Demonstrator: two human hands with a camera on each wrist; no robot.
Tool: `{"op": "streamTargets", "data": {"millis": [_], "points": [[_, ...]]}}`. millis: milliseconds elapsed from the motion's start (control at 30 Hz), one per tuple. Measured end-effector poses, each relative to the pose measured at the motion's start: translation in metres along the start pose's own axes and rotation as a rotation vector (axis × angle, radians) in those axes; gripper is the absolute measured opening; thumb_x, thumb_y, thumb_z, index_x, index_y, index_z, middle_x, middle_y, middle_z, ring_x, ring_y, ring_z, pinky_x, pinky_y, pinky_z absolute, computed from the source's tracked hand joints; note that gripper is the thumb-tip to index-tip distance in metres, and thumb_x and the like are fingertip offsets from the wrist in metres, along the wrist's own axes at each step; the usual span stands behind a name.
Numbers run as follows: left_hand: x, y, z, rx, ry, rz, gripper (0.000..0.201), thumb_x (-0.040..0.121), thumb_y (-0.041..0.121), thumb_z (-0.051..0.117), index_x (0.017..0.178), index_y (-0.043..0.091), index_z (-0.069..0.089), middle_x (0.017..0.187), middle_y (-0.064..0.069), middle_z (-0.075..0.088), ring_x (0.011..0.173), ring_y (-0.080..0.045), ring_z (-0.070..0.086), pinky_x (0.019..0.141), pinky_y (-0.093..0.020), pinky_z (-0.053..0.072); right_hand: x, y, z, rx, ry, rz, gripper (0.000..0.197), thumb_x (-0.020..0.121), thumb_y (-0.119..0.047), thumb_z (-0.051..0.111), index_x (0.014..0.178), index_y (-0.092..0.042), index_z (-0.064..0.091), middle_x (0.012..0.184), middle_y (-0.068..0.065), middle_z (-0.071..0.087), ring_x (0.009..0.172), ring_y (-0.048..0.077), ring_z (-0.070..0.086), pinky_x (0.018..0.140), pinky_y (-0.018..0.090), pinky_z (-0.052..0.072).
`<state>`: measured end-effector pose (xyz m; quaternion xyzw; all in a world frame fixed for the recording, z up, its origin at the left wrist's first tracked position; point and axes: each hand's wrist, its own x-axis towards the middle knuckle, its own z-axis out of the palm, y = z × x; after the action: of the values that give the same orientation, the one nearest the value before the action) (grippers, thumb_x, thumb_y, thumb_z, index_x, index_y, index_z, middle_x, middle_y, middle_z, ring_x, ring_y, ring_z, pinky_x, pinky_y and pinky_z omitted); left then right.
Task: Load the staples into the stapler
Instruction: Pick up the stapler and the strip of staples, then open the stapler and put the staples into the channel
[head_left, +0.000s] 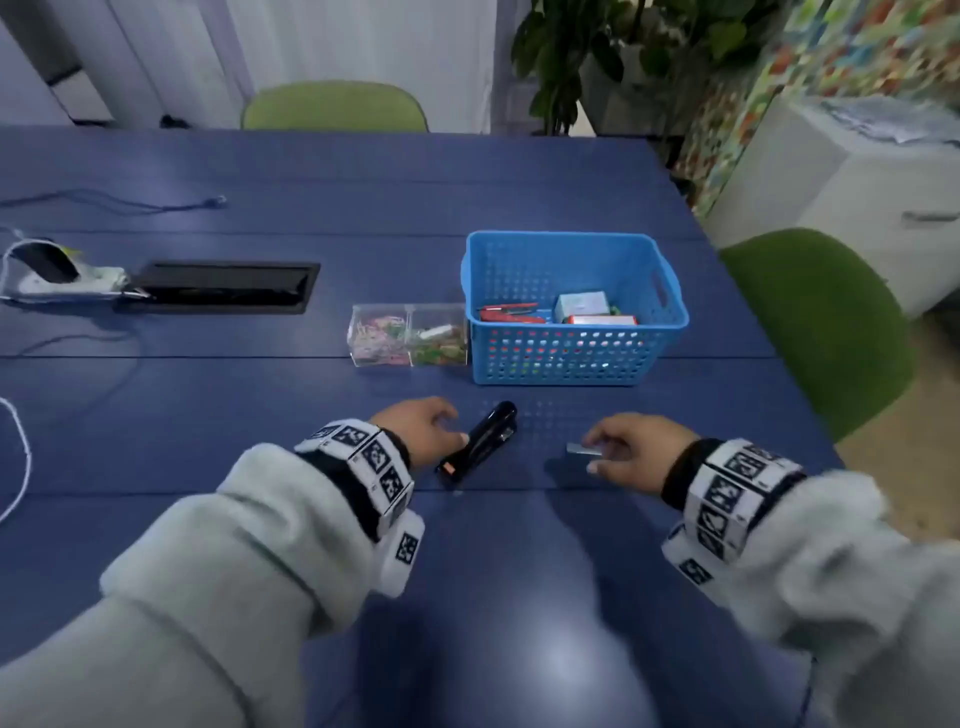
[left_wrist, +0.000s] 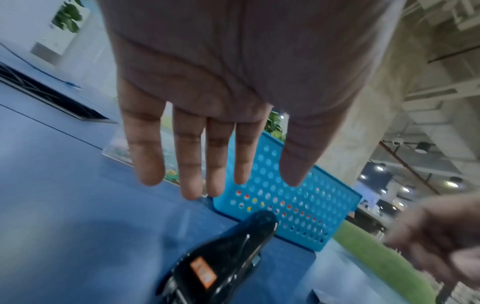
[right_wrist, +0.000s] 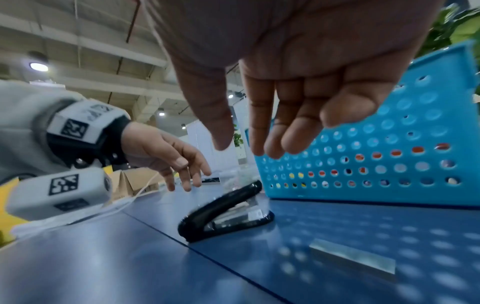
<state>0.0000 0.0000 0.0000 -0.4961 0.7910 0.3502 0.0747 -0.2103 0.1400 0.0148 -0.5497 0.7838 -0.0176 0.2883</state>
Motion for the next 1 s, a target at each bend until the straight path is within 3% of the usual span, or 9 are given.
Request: {"op": "streamTargets", "data": {"millis": [133,300,533,600,667,800,900,1000], "points": [[0.021,0.008,0.014,0.07,-0.072,0.016,0.06,0.078,0.038,0.064,0.132,0.022,0.042,0.127,-0.007,0.059,0.113,-0.025,0.057,0.096,-0.034,0.046,0.048,-0.011,0.005,-0.054,-0.014,-0.018,0.05,0.076,-0.029,0.07,0.123,-0.017,0.054,0.12,0.01,0.059,0.11,0.025,0.056,0.098,0.03,0.042],[0.039,0.014,0.031,0.144,-0.1,0.08,0.065,0.075,0.037,0.067,0.132,0.022,0.039,0.127,-0.008,0.058,0.109,-0.029,0.059,0.082,-0.032,0.045,0.097,-0.023,0.017,-0.149,-0.055,-0.047,0.069,0.069,-0.031,0.074,0.131,-0.021,0.046,0.133,0.012,0.05,0.123,0.03,0.048,0.105,0.036,0.041],[0.044,0.015,0.041,0.108,-0.064,0.133,0.047,0.078,0.023,0.061,0.123,0.021,0.046,0.116,-0.011,0.064,0.107,-0.03,0.059,0.076,-0.028,0.041,0.128,-0.031,0.032,-0.135,-0.146,-0.077,0.067,0.064,-0.03,0.08,0.124,-0.031,0.05,0.121,0.006,0.052,0.115,0.026,0.052,0.096,0.03,0.041],[0.041,0.014,0.04,0.069,-0.059,0.157,0.042,0.078,0.022,0.061,0.119,0.021,0.049,0.113,-0.009,0.066,0.104,-0.029,0.061,0.076,-0.028,0.042,0.13,-0.035,0.036,-0.168,-0.169,-0.095,0.056,0.068,-0.03,0.077,0.119,-0.027,0.055,0.113,0.007,0.052,0.11,0.026,0.053,0.093,0.029,0.042],[0.036,0.014,0.038,0.018,-0.048,0.172,0.038,0.076,0.02,0.062,0.112,0.021,0.052,0.107,-0.006,0.066,0.1,-0.028,0.062,0.072,-0.025,0.041,0.128,-0.039,0.04,-0.241,-0.174,-0.122,0.047,0.071,-0.033,0.074,0.113,-0.021,0.058,0.115,0.01,0.054,0.108,0.028,0.055,0.092,0.031,0.044],[0.026,0.016,0.031,-0.053,-0.043,0.22,0.038,0.071,0.015,0.065,0.106,0.02,0.052,0.094,-0.005,0.063,0.09,-0.028,0.061,0.073,-0.031,0.05,0.118,-0.04,0.043,-0.25,-0.158,-0.143,0.044,0.071,-0.034,0.074,0.109,-0.016,0.061,0.113,0.009,0.059,0.105,0.028,0.057,0.088,0.034,0.046],[0.017,0.013,0.025,-0.11,0.0,0.232,0.029,0.07,0.014,0.066,0.095,0.017,0.053,0.078,0.002,0.057,0.077,-0.022,0.055,0.066,-0.027,0.044,0.112,-0.036,0.043,-0.26,-0.15,-0.137,0.042,0.07,-0.035,0.075,0.103,-0.013,0.062,0.105,0.008,0.058,0.103,0.028,0.057,0.088,0.036,0.047],[0.006,0.004,0.018,-0.178,0.082,0.209,0.02,0.067,0.017,0.07,0.078,0.019,0.053,0.066,0.006,0.055,0.062,-0.015,0.05,0.058,-0.025,0.041,0.108,-0.037,0.045,-0.257,-0.169,-0.139,0.038,0.071,-0.033,0.074,0.1,-0.012,0.063,0.094,0.001,0.047,0.103,0.027,0.055,0.087,0.035,0.046]]}}
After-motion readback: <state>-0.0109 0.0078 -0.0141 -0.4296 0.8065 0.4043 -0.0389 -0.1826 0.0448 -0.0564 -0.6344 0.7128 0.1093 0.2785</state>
